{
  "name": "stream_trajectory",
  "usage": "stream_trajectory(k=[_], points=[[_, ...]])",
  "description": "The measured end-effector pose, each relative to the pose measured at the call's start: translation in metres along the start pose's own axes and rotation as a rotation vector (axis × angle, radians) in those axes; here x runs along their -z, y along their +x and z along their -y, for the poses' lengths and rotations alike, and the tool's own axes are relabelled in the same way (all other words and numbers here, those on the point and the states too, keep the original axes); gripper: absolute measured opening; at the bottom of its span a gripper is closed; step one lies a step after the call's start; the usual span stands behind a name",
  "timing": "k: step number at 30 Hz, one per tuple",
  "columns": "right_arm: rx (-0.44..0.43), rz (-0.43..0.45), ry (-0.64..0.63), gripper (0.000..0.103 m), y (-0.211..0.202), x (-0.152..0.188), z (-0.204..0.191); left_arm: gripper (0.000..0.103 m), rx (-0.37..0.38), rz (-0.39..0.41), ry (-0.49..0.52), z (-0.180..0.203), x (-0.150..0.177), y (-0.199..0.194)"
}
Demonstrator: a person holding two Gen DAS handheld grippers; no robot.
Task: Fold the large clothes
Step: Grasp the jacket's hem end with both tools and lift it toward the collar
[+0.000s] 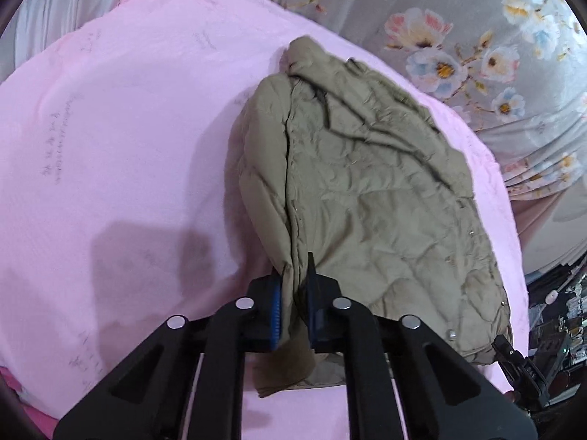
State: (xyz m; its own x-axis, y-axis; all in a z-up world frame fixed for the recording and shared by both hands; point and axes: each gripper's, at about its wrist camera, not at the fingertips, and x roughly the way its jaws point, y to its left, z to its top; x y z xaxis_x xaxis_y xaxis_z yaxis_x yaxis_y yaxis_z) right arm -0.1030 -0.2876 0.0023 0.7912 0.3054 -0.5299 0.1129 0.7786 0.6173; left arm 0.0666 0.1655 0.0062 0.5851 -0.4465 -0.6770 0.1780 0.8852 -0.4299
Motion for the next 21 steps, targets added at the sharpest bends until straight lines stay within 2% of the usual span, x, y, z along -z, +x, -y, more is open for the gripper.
stream_trajectory(k=[6, 9, 11, 13, 16, 19, 21], points=[[-0.121, 0.112, -0.145, 0.01, -0.089, 0.013, -0.039, 0.007, 0.088, 0.096, 0.063, 0.013, 0.025, -0.104], [-0.17, 0.193, -0.208, 0.01, -0.138, 0.015, -0.065, 0.007, 0.127, 0.176, 0.089, 0.023, 0.032, -0.163], [-0.204, 0.268, -0.23, 0.01, -0.164, 0.004, -0.082, 0.007, 0.138, 0.248, 0.112, 0.034, 0.025, -0.195], [-0.222, 0.337, -0.237, 0.01, -0.175, -0.016, -0.094, 0.008, 0.13, 0.298, 0.137, 0.045, 0.014, -0.211], [-0.23, 0.379, -0.228, 0.01, -0.166, -0.053, -0.105, 0.008, 0.096, 0.35, 0.171, 0.064, -0.022, -0.205], [-0.182, 0.386, -0.191, 0.009, -0.122, -0.1, -0.108, 0.008, 0.038, 0.336, 0.174, 0.074, -0.064, -0.161], [-0.144, 0.372, -0.155, 0.01, -0.088, -0.121, -0.103, 0.008, -0.016, 0.298, 0.159, 0.077, -0.093, -0.115]])
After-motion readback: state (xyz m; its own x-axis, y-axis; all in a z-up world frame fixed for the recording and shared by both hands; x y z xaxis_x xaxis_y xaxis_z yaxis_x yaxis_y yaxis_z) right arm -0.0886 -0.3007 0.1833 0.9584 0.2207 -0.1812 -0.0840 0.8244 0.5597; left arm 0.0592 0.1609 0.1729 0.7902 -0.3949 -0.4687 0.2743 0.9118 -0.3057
